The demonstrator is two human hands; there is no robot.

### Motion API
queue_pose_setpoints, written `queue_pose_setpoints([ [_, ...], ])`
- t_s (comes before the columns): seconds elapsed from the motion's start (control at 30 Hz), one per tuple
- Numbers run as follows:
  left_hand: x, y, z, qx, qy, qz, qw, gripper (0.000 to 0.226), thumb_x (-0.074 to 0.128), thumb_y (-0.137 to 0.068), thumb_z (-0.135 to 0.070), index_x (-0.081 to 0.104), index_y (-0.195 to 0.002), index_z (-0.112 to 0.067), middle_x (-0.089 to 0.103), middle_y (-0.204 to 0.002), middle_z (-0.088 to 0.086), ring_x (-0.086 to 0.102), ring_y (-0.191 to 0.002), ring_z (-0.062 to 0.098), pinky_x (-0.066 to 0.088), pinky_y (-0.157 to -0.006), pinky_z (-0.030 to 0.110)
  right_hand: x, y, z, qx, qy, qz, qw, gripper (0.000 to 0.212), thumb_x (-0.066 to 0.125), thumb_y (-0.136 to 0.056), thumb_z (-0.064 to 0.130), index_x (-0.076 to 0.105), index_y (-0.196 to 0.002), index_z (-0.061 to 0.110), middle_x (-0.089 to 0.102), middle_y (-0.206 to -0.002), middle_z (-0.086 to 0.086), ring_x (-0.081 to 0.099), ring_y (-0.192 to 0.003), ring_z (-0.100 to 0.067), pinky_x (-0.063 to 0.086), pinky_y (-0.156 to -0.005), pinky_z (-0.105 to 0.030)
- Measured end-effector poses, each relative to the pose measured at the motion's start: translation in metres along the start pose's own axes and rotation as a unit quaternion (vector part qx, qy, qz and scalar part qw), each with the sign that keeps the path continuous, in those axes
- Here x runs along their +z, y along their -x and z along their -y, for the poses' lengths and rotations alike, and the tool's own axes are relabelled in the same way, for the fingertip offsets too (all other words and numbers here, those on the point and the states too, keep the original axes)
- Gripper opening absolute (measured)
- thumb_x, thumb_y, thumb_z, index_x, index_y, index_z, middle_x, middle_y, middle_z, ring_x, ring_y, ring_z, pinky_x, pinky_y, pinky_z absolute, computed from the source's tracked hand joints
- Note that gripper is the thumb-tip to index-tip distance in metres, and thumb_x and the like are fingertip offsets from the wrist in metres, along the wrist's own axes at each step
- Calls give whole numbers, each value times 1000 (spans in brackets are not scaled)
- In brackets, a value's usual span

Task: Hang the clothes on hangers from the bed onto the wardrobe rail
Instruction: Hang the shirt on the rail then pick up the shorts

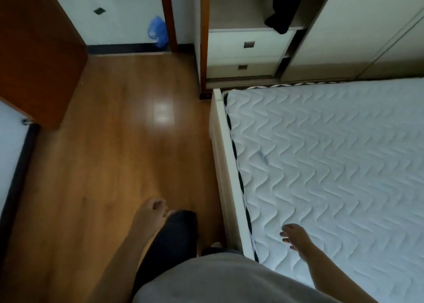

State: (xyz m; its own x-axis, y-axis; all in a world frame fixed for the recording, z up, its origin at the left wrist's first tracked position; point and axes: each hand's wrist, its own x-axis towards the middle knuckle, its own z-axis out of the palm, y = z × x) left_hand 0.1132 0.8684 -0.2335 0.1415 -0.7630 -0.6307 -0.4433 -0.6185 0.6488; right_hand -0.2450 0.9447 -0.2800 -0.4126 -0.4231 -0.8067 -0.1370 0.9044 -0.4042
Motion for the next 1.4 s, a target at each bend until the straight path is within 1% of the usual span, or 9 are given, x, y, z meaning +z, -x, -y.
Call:
queue_pose_setpoints([
  [0.2, -77, -95, -27, -58, 98, -72, 991, 14, 42, -95, -15, 54, -100, -9, 62, -92, 7, 58, -81, 19, 39, -64, 26, 60, -58, 159, -60, 35, 19, 997, 14, 46, -92, 6, 54, -104, 3, 59, -97, -16, 53, -72, -19, 40, -61, -24],
  [0.43, -175, -256, -129, 1, 21, -83, 996, 11, 46, -92, -12, 54, -99, -12, 62, -97, 13, 60, -91, 30, 48, -90, 50, 133, -88, 348, -130, 149, 55, 979, 10, 50, -91, 11, 55, -99, 10, 59, -102, -14, 52, -84, -19, 46, -80, -31],
  [0.57, -200, -330, -224, 69, -72, -54, 994, 22, 46, -93, -25, 54, -111, -16, 60, -103, 4, 58, -99, 24, 43, -80, 32, 142, -96, 465, -209, 137, 37, 968, 21, 46, -93, 16, 54, -112, 13, 53, -99, -4, 51, -89, -18, 38, -71, -25],
  [0.7, -187, -375, -331, 166, -59, -9, 984, 17, 47, -92, -17, 56, -105, -14, 58, -93, 2, 56, -95, 23, 36, -75, 26, 117, -114, 535, -238, 34, -18, 970, 17, 50, -92, 14, 57, -108, 14, 62, -102, -6, 58, -94, -22, 43, -75, -26],
  [0.8, -170, -402, -411, 263, -57, 31, 963, 11, 48, -92, -23, 55, -99, -28, 59, -89, -8, 57, -88, 14, 40, -71, 22, 84, -141, 565, -230, -42, -59, 971, 12, 52, -91, 11, 56, -101, 17, 66, -102, -13, 60, -96, -26, 43, -75, -27],
  [0.9, -158, -425, -492, 330, -47, 27, 942, 17, 48, -91, -26, 55, -107, -27, 57, -92, -16, 55, -90, 3, 43, -77, 21, 51, -171, 601, -227, -94, -107, 963, 13, 54, -90, 14, 56, -103, 17, 65, -102, -12, 60, -100, -29, 42, -76, -29],
  [1.07, -145, -455, -608, 428, -44, 83, 899, 25, 49, -90, -17, 47, -92, -42, 56, -94, -21, 56, -96, 4, 45, -85, 25, -3, -203, 683, -251, -164, -190, 935, 12, 54, -90, 15, 58, -101, 15, 62, -96, -7, 59, -99, -29, 46, -85, -38],
  [1.2, -129, -478, -676, 495, -77, 116, 858, 20, 49, -90, -19, 51, -103, -33, 58, -101, -20, 56, -100, -2, 43, -87, 16, -37, -210, 748, -284, -176, -241, 911, 11, 52, -91, 18, 56, -101, 18, 59, -87, 5, 58, -97, -26, 46, -91, -43],
  [1.4, -83, -493, -773, 582, -92, 200, 783, 20, 48, -91, -21, 53, -110, -26, 58, -106, -18, 53, -103, -7, 41, -87, 6, -73, -203, 797, -320, -260, -310, 857, 12, 56, -89, 23, 60, -98, 28, 68, -101, -1, 62, -100, -21, 48, -95, -44],
])
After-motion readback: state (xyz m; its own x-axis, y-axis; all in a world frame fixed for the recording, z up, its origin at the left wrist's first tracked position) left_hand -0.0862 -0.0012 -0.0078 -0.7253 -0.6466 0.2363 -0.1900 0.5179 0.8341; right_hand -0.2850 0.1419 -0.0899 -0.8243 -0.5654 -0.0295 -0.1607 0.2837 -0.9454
